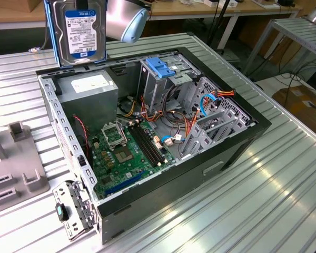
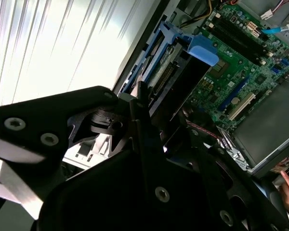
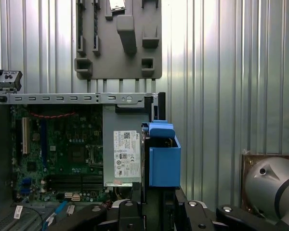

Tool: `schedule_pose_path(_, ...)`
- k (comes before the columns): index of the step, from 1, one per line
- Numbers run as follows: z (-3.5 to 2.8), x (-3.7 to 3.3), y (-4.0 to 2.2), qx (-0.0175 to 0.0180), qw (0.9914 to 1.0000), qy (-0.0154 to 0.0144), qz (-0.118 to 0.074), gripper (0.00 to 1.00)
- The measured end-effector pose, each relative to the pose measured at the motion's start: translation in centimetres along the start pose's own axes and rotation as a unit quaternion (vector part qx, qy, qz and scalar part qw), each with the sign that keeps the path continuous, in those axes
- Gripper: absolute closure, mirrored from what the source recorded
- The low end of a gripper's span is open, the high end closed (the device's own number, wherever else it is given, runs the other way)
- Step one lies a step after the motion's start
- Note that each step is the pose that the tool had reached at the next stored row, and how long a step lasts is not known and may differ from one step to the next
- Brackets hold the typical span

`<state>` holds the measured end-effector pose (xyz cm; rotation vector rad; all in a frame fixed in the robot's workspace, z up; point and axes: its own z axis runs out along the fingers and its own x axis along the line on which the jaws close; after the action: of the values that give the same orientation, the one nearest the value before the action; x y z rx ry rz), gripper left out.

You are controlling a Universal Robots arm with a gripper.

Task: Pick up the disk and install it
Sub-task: 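Pick up the disk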

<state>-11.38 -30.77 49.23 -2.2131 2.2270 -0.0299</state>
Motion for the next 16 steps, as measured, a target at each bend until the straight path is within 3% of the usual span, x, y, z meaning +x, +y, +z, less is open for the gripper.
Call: schedule_pose_path(16,0.01,0.00,-0.51,0.0000,1.00000,0.0000,0.000,0.65)
